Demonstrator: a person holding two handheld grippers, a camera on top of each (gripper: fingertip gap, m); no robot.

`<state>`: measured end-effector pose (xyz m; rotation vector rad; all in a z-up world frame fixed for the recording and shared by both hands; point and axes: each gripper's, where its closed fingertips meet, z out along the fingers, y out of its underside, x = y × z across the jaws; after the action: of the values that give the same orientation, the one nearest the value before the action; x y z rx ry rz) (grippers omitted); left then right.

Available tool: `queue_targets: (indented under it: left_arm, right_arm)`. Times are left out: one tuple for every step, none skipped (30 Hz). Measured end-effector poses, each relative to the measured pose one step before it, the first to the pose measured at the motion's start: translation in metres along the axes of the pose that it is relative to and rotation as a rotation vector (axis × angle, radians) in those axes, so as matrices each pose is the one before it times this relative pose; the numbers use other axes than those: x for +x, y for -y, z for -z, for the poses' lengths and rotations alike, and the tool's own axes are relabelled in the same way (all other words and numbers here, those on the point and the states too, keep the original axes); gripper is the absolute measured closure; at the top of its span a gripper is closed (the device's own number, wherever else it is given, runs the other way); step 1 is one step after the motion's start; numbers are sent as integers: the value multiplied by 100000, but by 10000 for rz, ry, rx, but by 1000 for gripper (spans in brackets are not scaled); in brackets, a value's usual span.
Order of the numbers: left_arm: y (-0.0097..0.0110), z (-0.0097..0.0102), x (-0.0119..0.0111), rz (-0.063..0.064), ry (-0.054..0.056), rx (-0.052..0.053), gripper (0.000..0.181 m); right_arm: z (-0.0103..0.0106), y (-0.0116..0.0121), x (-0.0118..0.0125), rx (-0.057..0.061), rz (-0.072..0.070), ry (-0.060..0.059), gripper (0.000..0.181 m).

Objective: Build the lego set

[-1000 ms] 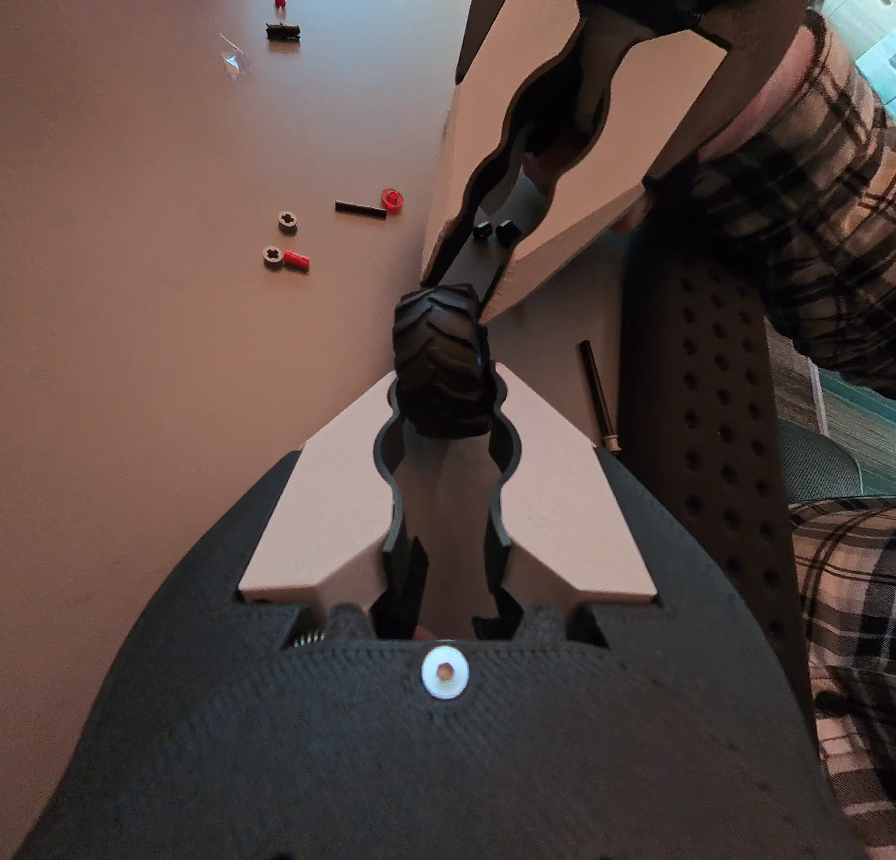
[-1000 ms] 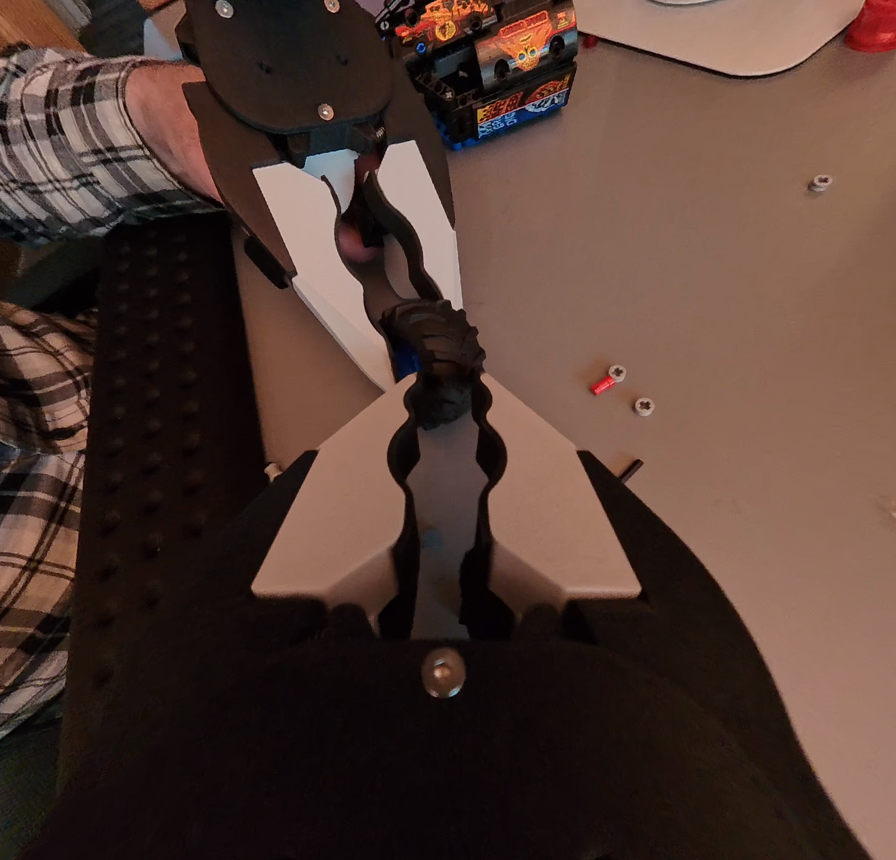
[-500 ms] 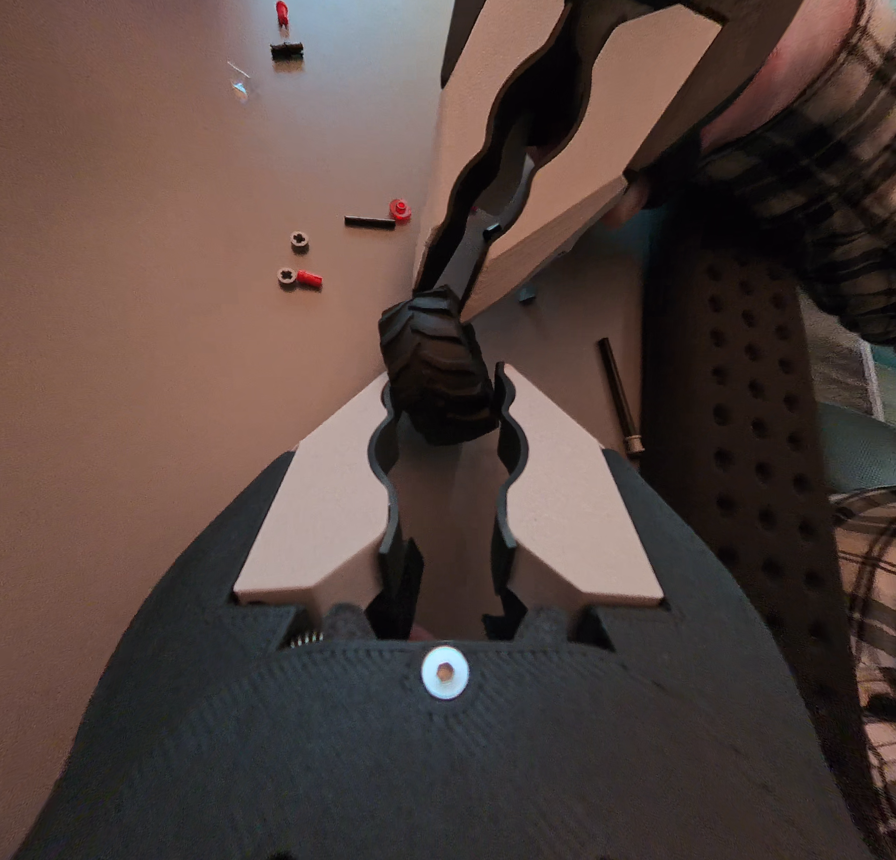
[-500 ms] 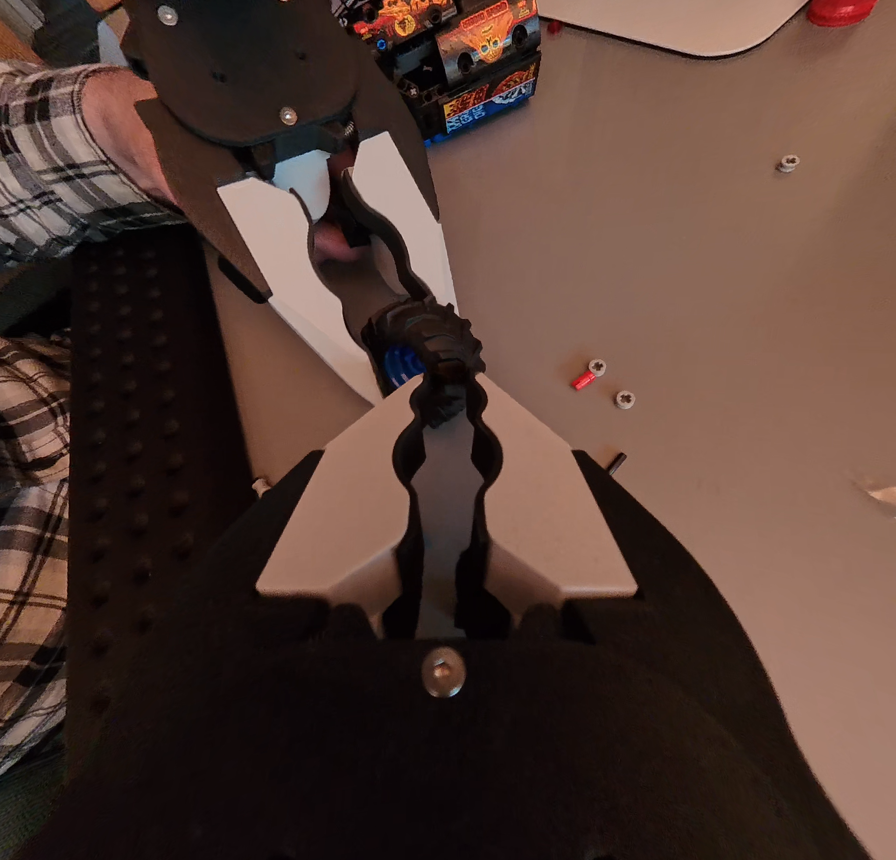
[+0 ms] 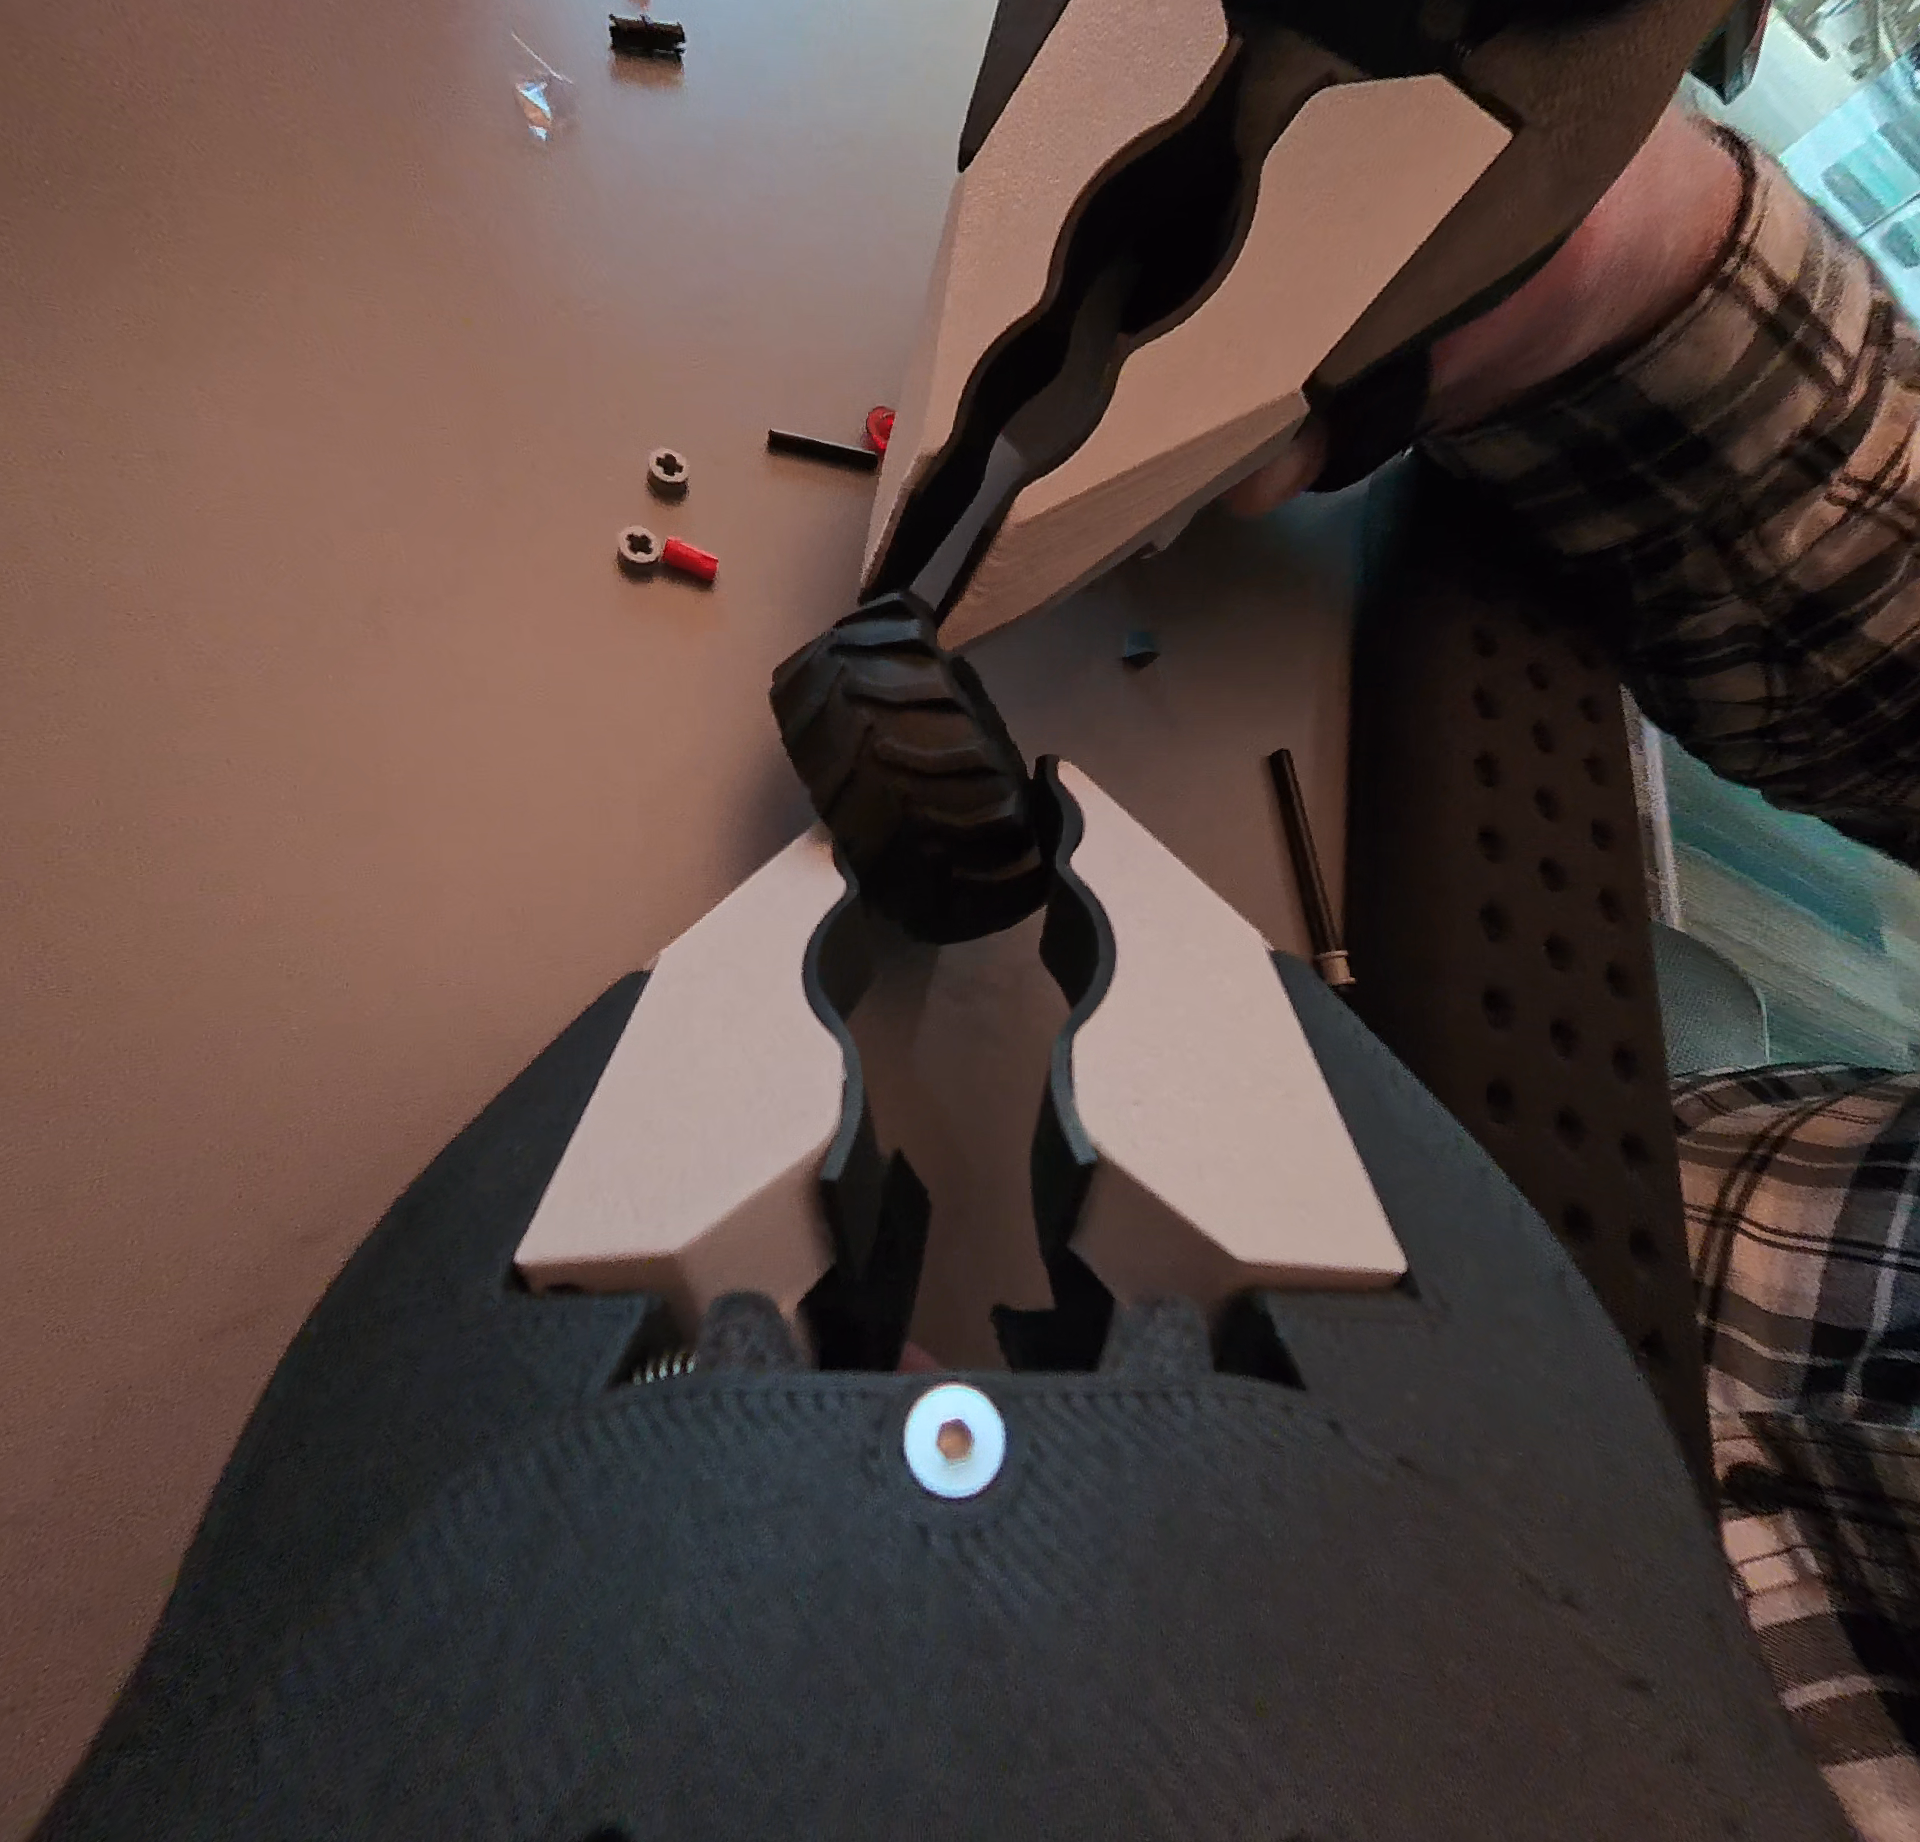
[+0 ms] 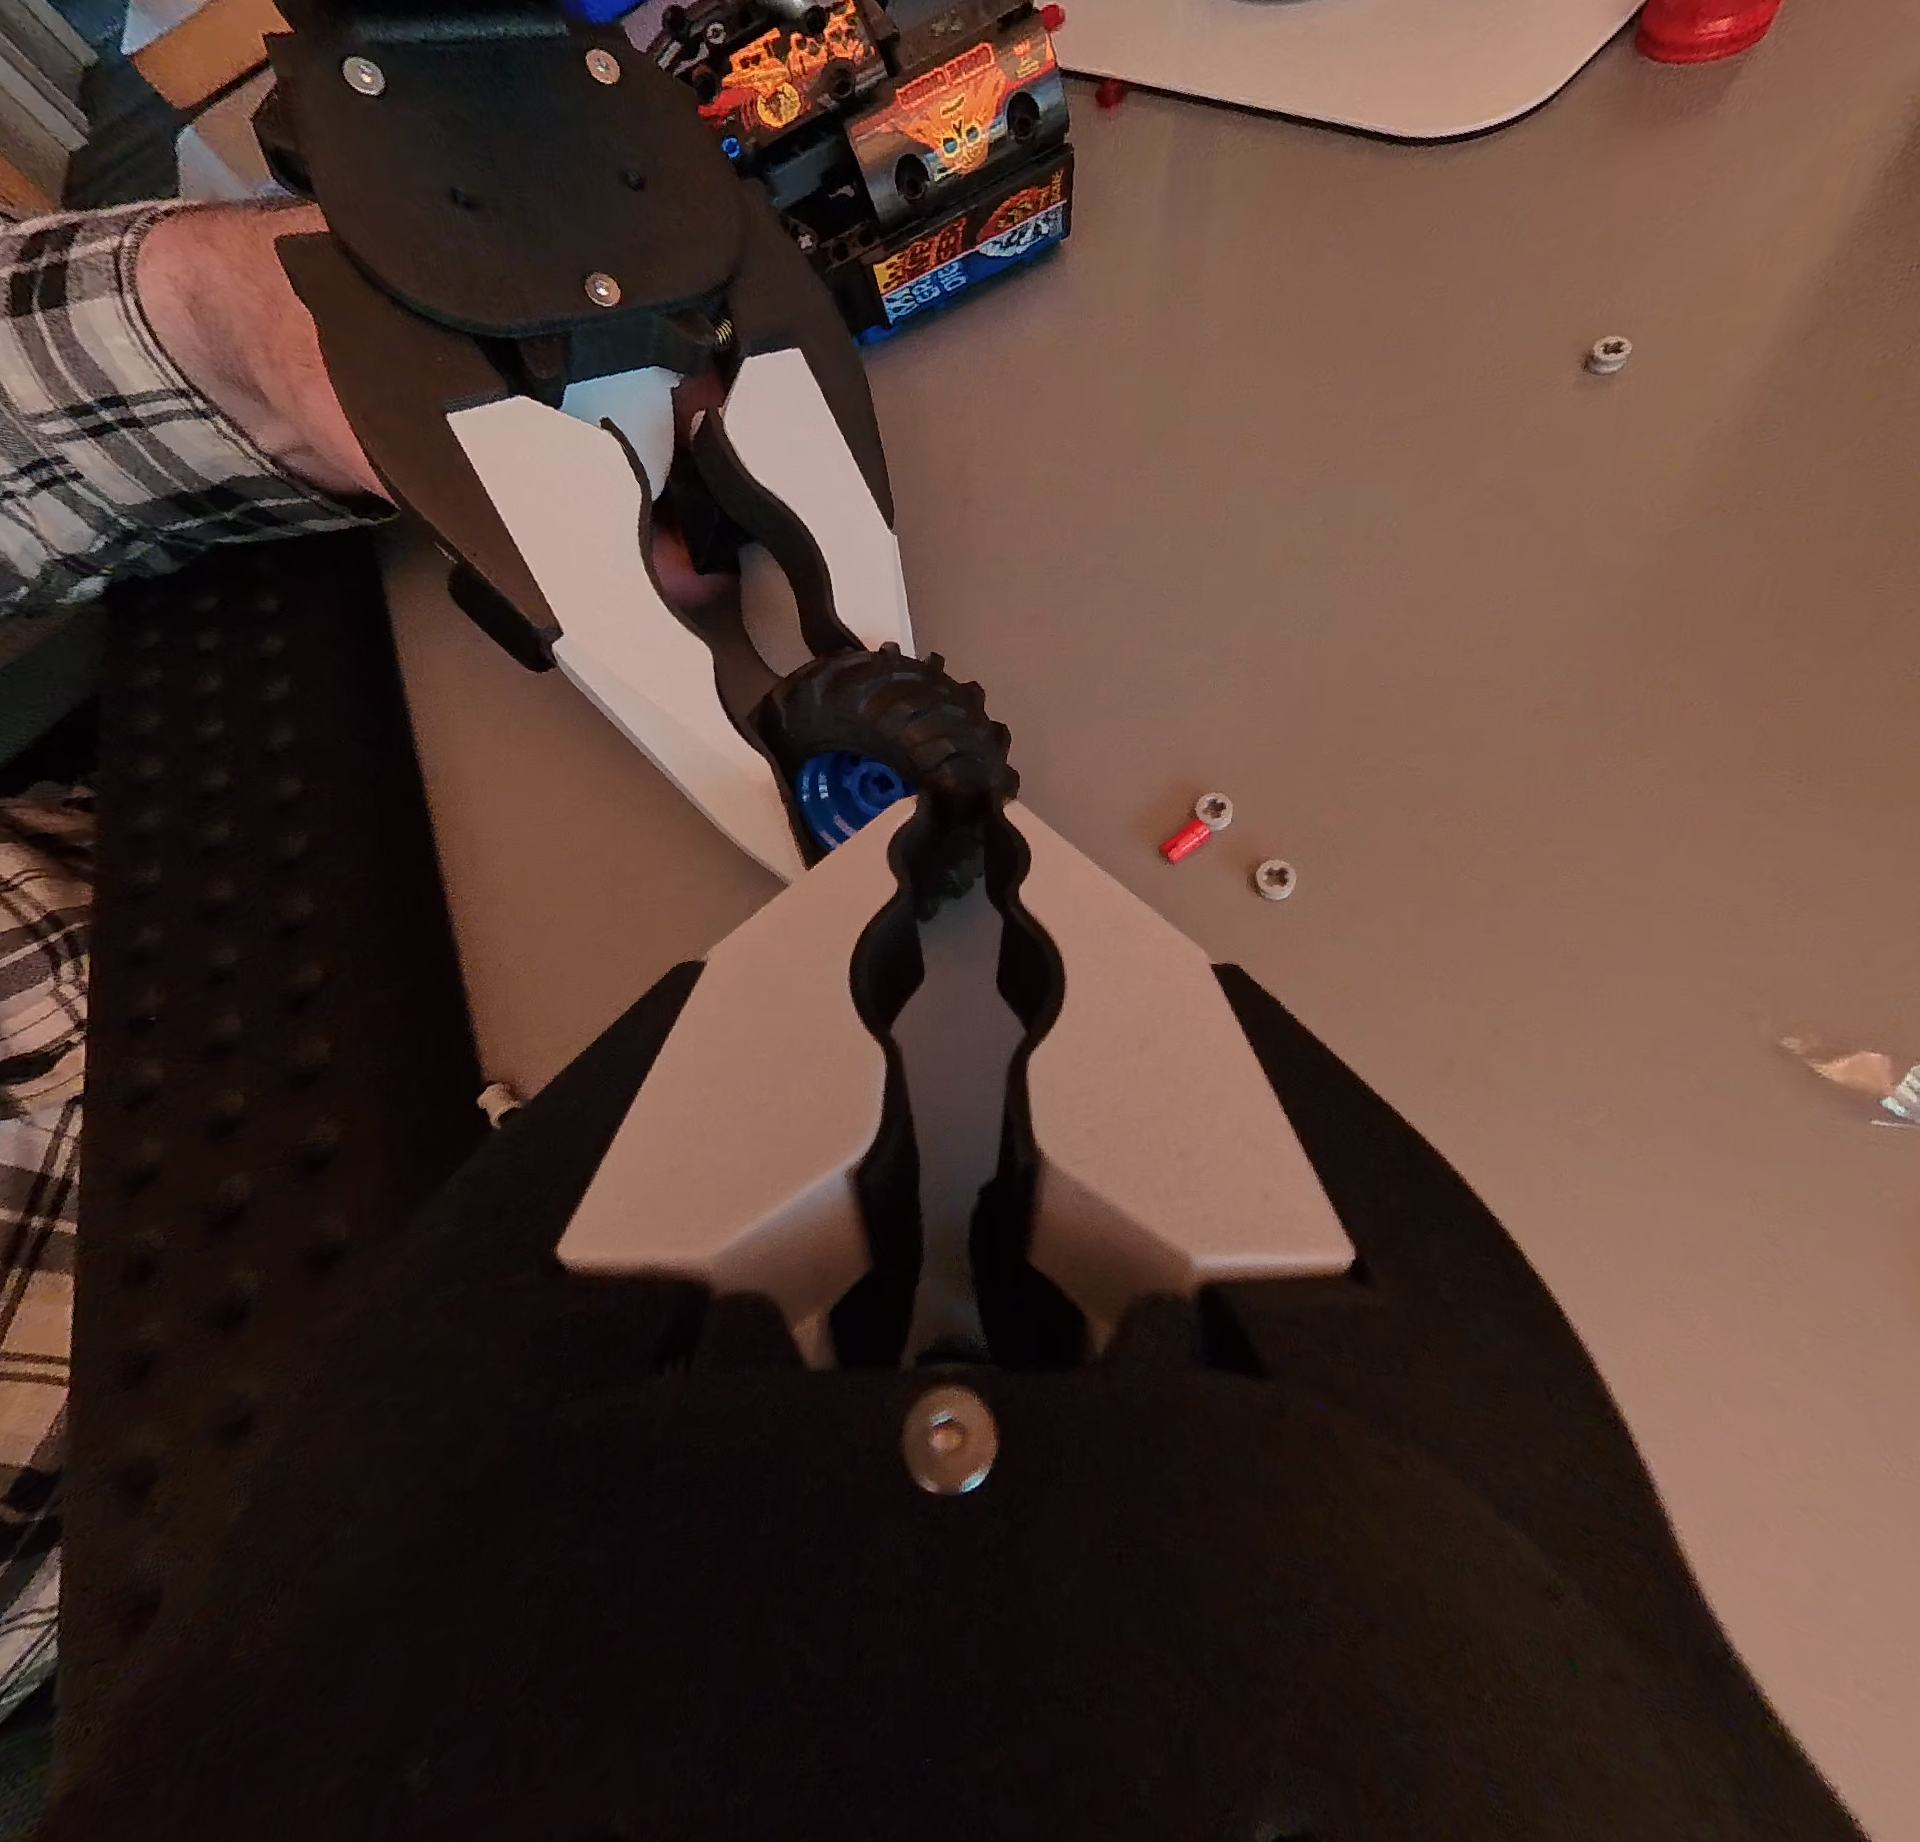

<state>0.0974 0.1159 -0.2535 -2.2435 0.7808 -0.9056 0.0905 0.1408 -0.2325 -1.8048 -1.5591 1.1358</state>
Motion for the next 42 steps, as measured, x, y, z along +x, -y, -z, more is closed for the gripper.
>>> queue_targets:
  left_arm:
    - [28, 6, -51, 91, -56, 9, 152]
    - [32, -5, -61, 23, 5, 1, 152]
    - [38, -21, -61, -22, 34, 8, 152]
    - [41, -23, -20, 4, 18, 11, 152]
    - [41, -4, -47, 21, -10, 9, 152]
    - [27, 25, -26, 36, -47, 10, 152]
    - [-9, 31, -14, 28, -36, -6, 152]
    - [3, 52, -71, -19, 28, -10, 151]
    - [59, 69, -86, 16, 73, -13, 148]
    - [-49, 53, -78, -60, 122, -88, 141]
    - [-125, 120, -625, -476, 613, -109, 150]
    - [202, 142, -463, -122, 356, 96, 155]
    - [-329, -124, 346, 197, -339, -155, 163]
    - [-292, -240, 193, 85, -202, -56, 169]
    - [32, 47, -82, -30, 63, -38, 169]
    - [18, 56, -157, -71, 112, 9, 169]
    - [11, 174, -329, 87, 154, 2, 168]
    - [-50, 347, -454, 41, 234, -45, 165]
    - [-183, 521, -422, 66, 300, -169, 159]
    - [-1, 760, -296, -281, 492, -86, 151]
    - [310, 722, -263, -385, 658, 47, 146]
    - [315, 522, 27, -342, 566, -43, 146]
    - [341, 429, 174, -371, 510, -84, 146]
    - [688, 592, -104, -367, 596, 143, 146]
    - [1139, 694, -325, -324, 565, 455, 147]
    - [1076, 478, -131, -25, 205, 428, 147]
    - [630, 92, 201, 131, -134, 162, 146]
    - [66, -276, -109, 79, 28, -78, 147]
    - [-997, -610, -277, -77, 150, -554, 153]
    - [-1564, -775, 183, -39, -83, -743, 154]
    - [-870, -640, 106, 18, 64, -254, 155]
    - [-231, -208, -306, -133, 356, 97, 161]
    - [-63, 25, -179, -76, 185, 70, 166]
    - [-85, -12, -127, -160, 124, 49, 171]
    - [-71, -32, 87, -163, 2, 87, 172]
    - [-90, 25, 83, -69, 55, 29, 171]
    - [-34, -34, 19, -218, 212, 49, 171]
    - [-53, -66, -142, -194, 273, 22, 171]
    - [-2, -64, -86, -18, 116, 26, 171]
    - [-100, -12, -154, -43, 64, -62, 170]
    - [11, 17, 93, 68, -112, 16, 170]
    - [83, 36, 185, 18, -129, 73, 170]
  right_arm:
    - [-92, 32, 104, -26, -6, -32, 176]
    - [-73, 28, 108, -17, 8, -57, 176]
    - [-36, 18, 83, -7, 28, -46, 176]
    - [-19, 9, 64, 14, -65, 21, 176]
    - [-28, 28, 42, 20, -51, 5, 176]
    - [-5, 12, -2, -28, 62, -55, 176]
    - [-36, 18, -7, -50, 114, -71, 176]
    - [-65, 28, 27, -29, 52, -25, 176]
    - [-89, 39, 77, -62, 22, -51, 176]
    - [-176, -61, 505, -184, 36, -345, 177]
    - [-317, -237, 859, -255, 88, -466, 178]
    - [-248, -82, 427, -137, -80, -49, 178]
    - [-107, 89, 41, -80, -48, 143, 179]
    - [-137, 145, 22, -95, 67, 31, 178]
    - [-128, 133, 43, -118, 65, 8, 178]
    - [-116, 114, 82, -126, 51, -10, 179]
    - [-165, 92, 98, -147, 134, -143, 179]
    - [-162, 106, -3, -144, 151, -142, 179]
    - [-111, 97, -89, -95, 117, -40, 179]
    - [-68, 48, -64, -66, 117, -42, 179]
    - [-25, 38, -38, -31, 110, -61, 179]
    - [8, -12, -18, -19, 70, -40, 179]
    - [37, -46, 25, -25, 40, -34, 179]
    - [59, -35, 7, -53, 106, -85, 179]
    - [52, 131, -228, -12, 163, -53, 178]
    - [-28, 271, -378, 31, 145, 15, 178]
    - [-98, 197, -231, -28, 136, -41, 178]
    - [-98, 125, -125, -105, 162, -93, 178]
    - [-75, 120, -191, -119, 154, -56, 178]
    - [-113, 141, -187, -79, 100, -33, 178]
    - [-138, 169, -200, -1, 47, 30, 178]
    - [-66, 115, -104, 5, -29, 46, 178]
    - [-21, 62, 69, 33, -130, 36, 179]
    - [-34, 51, 204, 85, -231, 26, 181]
    - [-101, -600, 1023, -321, -111, -499, 181]
    - [-514, -1586, 1255, -824, 255, -722, 181]
    - [-449, -287, -330, 46, -186, 300, 181]
    - [31, 261, -566, 228, -88, 378, 181]
    - [236, 296, -160, 144, 63, 22, 181]
    - [333, 573, -182, 353, -110, 138, 181]
    - [329, 413, -72, 283, -47, 115, 181]
    - [405, 284, 72, 183, 53, -43, 181]
